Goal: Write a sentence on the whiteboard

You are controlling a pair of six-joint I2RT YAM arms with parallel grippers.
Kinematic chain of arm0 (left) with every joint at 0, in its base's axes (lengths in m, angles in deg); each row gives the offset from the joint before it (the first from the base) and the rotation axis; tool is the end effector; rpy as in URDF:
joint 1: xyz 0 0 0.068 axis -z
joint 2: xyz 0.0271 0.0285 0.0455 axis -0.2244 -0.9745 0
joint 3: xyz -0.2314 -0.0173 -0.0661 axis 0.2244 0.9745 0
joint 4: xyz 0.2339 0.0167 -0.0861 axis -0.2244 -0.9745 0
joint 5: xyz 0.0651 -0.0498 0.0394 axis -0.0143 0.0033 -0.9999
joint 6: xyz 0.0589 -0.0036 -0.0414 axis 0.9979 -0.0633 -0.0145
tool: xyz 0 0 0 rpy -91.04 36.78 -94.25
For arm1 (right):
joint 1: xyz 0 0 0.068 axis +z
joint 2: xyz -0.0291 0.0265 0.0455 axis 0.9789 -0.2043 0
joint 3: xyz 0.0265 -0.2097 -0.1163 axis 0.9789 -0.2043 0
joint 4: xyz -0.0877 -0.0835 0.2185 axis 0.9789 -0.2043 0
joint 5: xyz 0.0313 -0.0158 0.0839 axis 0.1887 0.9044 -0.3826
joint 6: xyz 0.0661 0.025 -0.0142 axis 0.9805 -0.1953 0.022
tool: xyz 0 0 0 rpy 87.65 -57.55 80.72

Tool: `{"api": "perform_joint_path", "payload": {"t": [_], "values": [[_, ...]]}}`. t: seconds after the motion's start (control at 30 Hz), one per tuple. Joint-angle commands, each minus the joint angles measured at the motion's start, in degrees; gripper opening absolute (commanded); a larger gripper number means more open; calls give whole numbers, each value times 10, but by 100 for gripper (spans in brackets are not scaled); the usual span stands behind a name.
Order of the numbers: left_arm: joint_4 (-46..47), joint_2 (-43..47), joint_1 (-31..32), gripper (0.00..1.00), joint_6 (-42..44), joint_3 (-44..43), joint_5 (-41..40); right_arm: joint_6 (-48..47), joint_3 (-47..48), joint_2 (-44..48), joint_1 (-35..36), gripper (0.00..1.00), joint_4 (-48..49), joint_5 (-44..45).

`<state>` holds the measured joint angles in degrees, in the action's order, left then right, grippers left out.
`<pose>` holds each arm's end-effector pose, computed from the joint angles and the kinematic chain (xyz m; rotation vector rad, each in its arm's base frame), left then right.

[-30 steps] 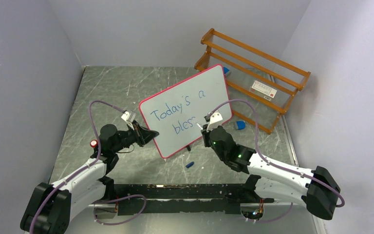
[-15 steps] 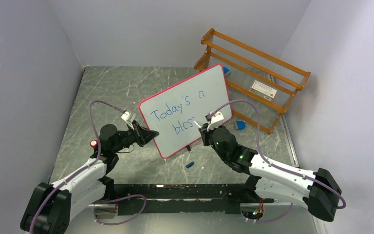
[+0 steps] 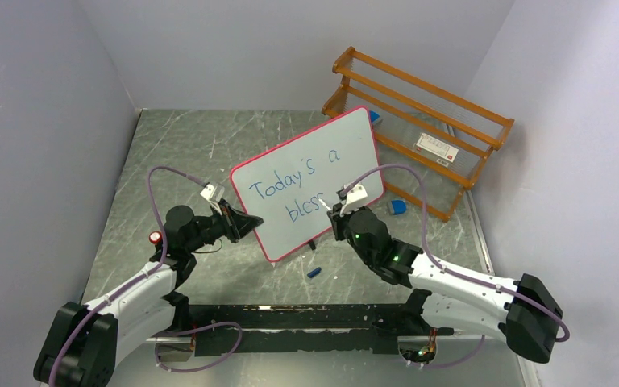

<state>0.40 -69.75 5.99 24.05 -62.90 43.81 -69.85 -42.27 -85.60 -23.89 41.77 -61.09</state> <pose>0.1931 -0.1021 0.1706 0.3173 1.7812 -1.1221 0.1639 0.1810 0.2079 -0.3906 1.8288 0.3250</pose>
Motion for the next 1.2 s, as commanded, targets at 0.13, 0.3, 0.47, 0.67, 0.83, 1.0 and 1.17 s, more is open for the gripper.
{"api": "perform_joint_path", "payload": {"t": [0.13,0.3,0.47,0.67,0.83,1.0,1.17], "values": [[-17,1,-2,5,36,6,-45,-3,8,-14,-3,0,15,11],[-17,-1,-2,5,36,5,-45,2,7,-13,-4,0,3,23],[-17,0,-2,5,36,6,-45,10,4,-14,-4,0,-9,33],[-17,0,-2,5,36,5,-45,21,-2,-13,-4,0,-22,38],[-18,3,-2,5,35,5,-46,25,-4,-9,-4,0,-31,29],[-22,4,-2,5,35,5,-49,31,-8,-5,-4,0,-40,23],[-22,5,-2,5,33,5,-49,29,-6,-6,-4,0,-42,12]]}}
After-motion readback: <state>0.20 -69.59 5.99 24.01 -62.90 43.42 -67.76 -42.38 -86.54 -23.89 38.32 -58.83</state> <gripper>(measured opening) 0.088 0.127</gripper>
